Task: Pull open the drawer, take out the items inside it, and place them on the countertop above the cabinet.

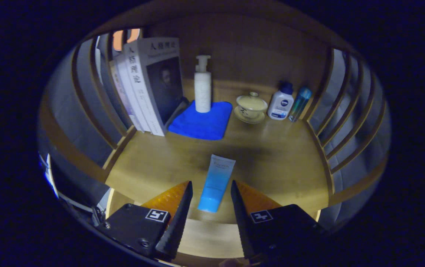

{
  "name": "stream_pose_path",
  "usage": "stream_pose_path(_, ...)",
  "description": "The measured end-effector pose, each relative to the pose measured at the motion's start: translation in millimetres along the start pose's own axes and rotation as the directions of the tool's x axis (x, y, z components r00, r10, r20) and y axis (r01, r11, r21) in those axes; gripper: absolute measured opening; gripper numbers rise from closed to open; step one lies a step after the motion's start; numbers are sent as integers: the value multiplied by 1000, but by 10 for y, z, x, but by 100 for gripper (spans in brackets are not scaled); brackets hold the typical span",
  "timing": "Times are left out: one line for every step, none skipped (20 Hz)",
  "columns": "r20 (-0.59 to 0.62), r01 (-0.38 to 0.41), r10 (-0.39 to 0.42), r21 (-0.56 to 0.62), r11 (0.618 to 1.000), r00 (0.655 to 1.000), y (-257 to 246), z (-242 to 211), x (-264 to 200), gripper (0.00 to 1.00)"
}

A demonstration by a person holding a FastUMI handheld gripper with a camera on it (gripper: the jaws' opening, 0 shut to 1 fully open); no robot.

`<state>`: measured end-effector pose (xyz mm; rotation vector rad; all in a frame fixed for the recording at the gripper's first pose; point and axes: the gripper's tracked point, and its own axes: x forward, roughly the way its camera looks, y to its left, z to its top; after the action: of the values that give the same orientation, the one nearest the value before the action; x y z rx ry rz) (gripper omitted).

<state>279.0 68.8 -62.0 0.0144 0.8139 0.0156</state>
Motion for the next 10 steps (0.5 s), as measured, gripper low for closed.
stream_pose_path(6,-8,8,-9,1000,1000,23,-51,-69,66)
stream_pose_path(13,-17,17,-14,1000,1000,44,-86,-128,69)
stream_pose_path(22,-29,29,-19,999,999,78,-133,-190,70)
stream_pose_path(29,-41,41,-25,999,999,111,-171,-266,70)
stream_pose_path(40,-52,53,-34,998,998,149,-227,-328,70)
stream_pose_path(52,-63,65,-45,997,997,183,-261,-414,70)
stream_pose_path(68,-74,78,-57,996,995,225,-302,-486,70)
stream_pose_path(89,-82,88,-68,994,992,243,-335,-563,70)
stream_pose_path(106,-86,94,-78,993,990,274,-386,-626,70)
stream_pose_path(120,-87,97,-88,992,988,282,-444,-706,70)
